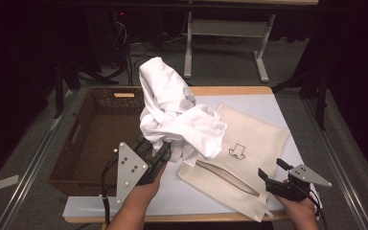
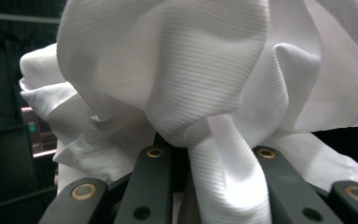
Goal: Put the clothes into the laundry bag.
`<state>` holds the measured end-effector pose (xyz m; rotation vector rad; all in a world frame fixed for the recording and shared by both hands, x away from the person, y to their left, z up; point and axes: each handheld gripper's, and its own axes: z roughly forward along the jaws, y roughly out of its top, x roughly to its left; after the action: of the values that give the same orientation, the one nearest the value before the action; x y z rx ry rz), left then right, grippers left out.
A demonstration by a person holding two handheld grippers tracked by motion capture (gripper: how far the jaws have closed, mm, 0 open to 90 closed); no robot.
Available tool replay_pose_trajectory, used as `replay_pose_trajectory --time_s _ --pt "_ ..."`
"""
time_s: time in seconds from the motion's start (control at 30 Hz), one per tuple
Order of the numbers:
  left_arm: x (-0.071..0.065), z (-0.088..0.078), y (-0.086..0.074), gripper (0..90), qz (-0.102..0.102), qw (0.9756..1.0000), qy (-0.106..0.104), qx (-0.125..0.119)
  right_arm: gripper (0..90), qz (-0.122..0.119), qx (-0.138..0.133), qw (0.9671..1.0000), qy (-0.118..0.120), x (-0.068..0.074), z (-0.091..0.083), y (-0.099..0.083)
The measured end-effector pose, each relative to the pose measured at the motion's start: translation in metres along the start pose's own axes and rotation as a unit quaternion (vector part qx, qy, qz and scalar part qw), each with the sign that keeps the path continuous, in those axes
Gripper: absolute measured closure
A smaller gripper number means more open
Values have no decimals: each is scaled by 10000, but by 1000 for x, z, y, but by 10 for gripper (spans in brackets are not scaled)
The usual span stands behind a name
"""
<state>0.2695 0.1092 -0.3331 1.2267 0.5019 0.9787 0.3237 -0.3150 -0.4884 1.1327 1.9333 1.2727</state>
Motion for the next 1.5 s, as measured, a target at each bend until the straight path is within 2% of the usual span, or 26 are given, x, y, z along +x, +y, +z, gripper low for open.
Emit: replay_pose_trajectory --time_s 0.2,0.4,0.47,0.53,0.63,0.7,0.87,0.93,1.03,1.13,1.17,1.23,1.3,1.33,1.5 --pt "-5 -25 -3 771 84 9999 8 140 214 -65 -14 10000 12 5 1 1" --pt "-6 -32 -33 771 -178 9991 -27 386 213 -69 105 9999 101 15 6 5" --pt "-7 -31 -41 771 -97 9983 -59 568 232 -46 246 9996 148 20 9 6" --pt "-8 -33 -48 771 -27 9983 -56 583 279 -138 355 9990 232 25 12 6" --pt "-8 -33 -56 770 -55 9976 -32 688 313 -257 594 9968 459 33 18 7" --pt "-7 -33 -60 769 -131 9971 -33 748 325 -454 729 9945 595 42 22 8" --pt "-8 -32 -69 768 -180 9959 -39 887 378 -663 1013 9895 790 53 31 7" --pt "-9 -31 -71 768 -182 9955 -62 932 402 -818 1188 9861 823 57 36 6" --pt "-10 -31 -72 768 -193 9951 -92 961 473 -975 1364 9818 893 61 43 6" --pt "-11 -31 -73 767 -175 9950 -115 976 603 -1020 1535 9783 949 62 49 8" --pt "-11 -31 -73 767 -175 9950 -121 980 648 -1083 1620 9761 962 63 52 8" --pt "-11 -31 -73 767 -173 9948 -118 995 747 -1185 1687 9740 938 64 55 7" --pt "-11 -30 -74 768 -183 9947 -118 1007 851 -1136 1684 9744 960 62 57 8" --pt "-11 -30 -74 768 -191 9947 -116 1004 875 -1084 1677 9752 955 61 57 8" --pt "-5 -32 -67 768 -176 9957 -21 906 894 -820 1564 9785 1066 57 60 13"
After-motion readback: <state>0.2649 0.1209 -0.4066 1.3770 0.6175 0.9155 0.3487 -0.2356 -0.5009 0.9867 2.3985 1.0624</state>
